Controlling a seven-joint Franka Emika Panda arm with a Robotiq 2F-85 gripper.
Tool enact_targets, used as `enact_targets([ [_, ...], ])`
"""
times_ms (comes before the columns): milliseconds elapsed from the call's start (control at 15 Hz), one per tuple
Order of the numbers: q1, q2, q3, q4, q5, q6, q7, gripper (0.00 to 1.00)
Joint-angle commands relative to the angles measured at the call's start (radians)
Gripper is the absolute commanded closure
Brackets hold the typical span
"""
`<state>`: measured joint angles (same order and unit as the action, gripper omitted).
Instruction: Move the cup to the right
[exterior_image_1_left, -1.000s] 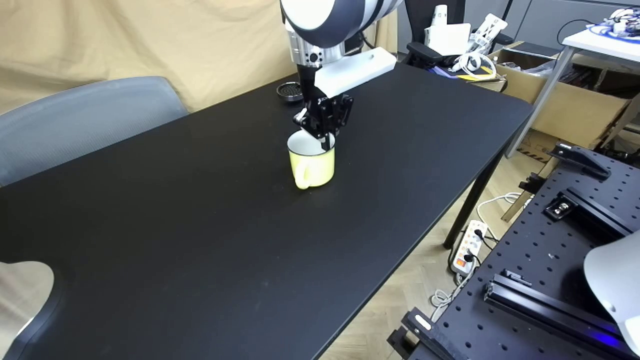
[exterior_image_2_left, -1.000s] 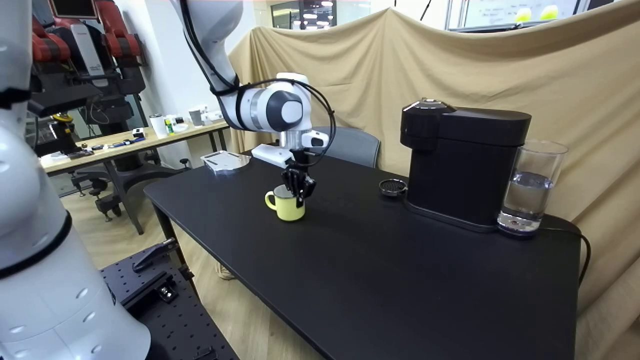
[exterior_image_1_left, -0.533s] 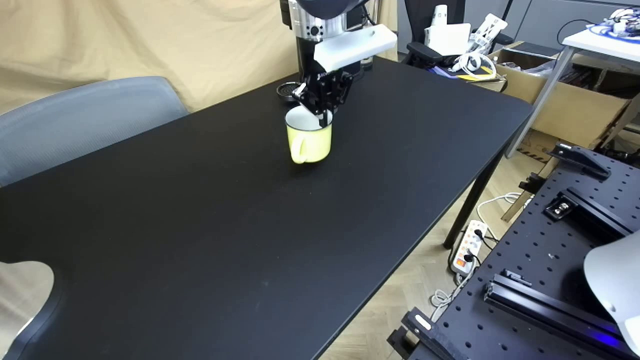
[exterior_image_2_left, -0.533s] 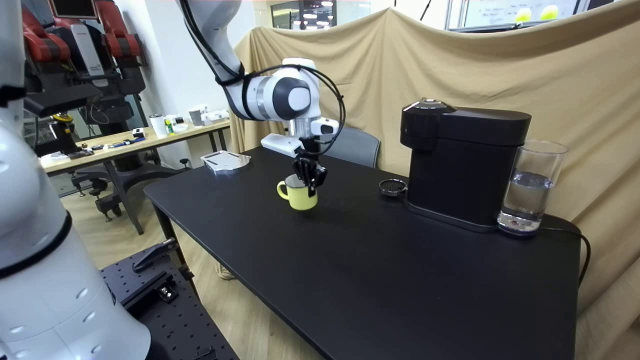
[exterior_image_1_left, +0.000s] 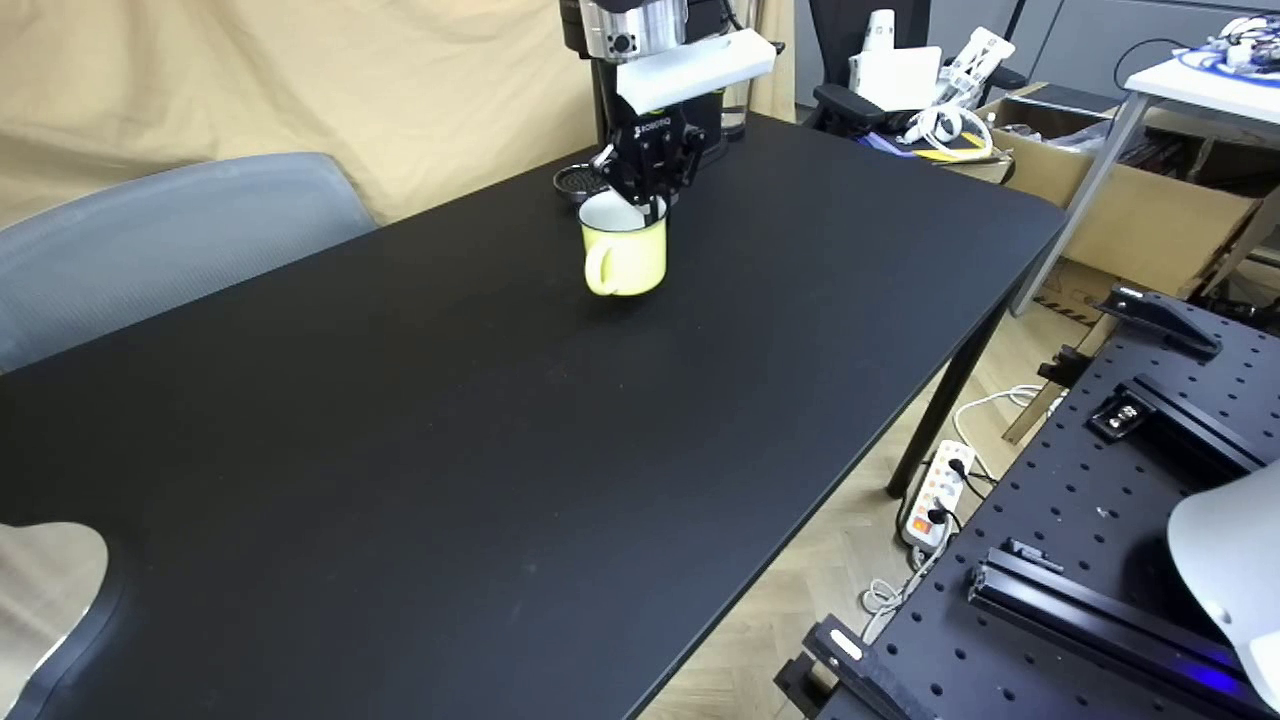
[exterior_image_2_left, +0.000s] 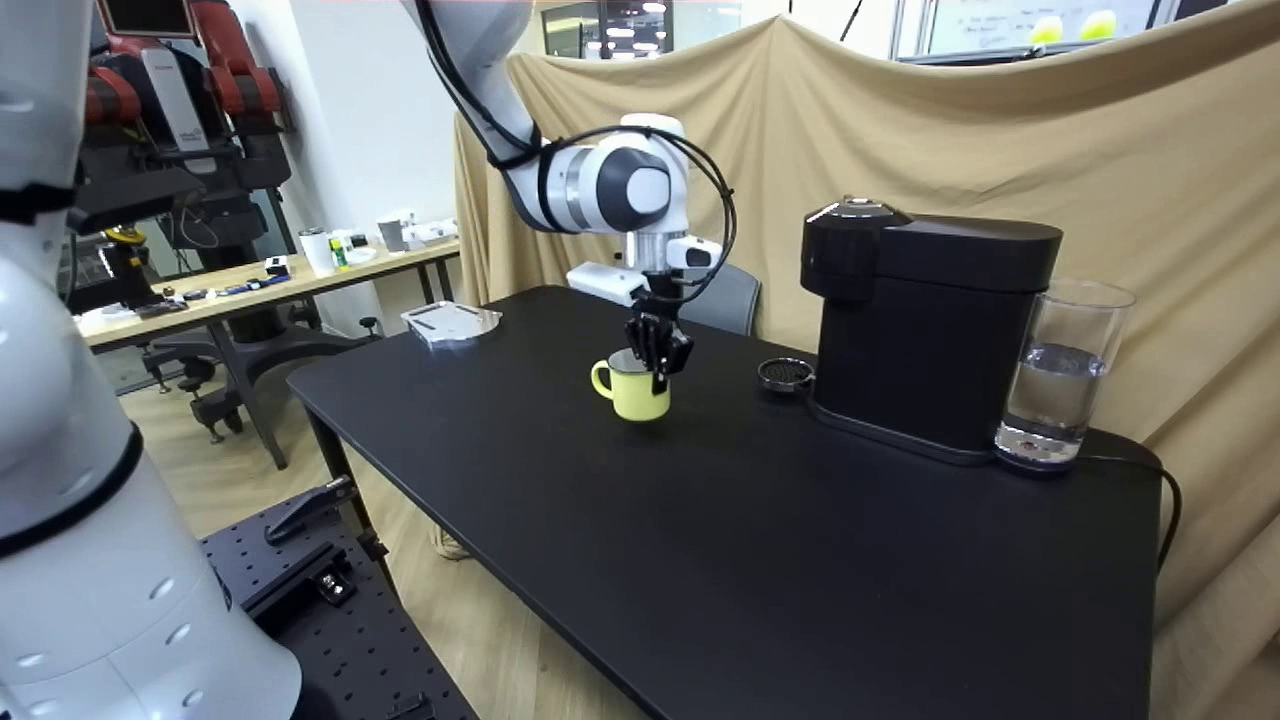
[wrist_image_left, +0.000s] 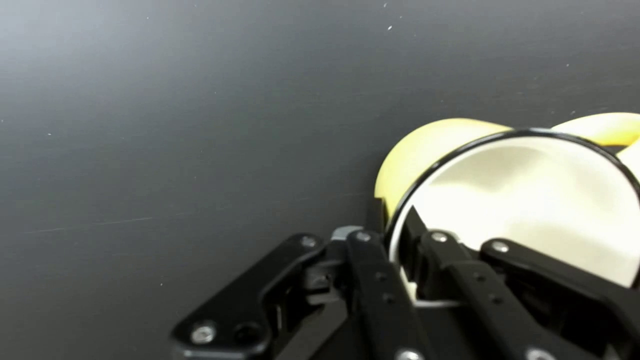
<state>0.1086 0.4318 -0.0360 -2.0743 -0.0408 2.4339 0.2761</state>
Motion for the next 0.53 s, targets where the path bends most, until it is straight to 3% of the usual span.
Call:
enact_targets([
  [0, 0.007, 0.071, -0.014, 0.112, 0.001, -0.069, 0.055, 0.97],
  [400, 0.013, 0.136, -0.023, 0.171, 0.004, -0.061, 0.072, 0.97],
  [467, 0.012, 0.142, -0.022, 0.176, 0.006, -0.062, 0.070, 0.73],
])
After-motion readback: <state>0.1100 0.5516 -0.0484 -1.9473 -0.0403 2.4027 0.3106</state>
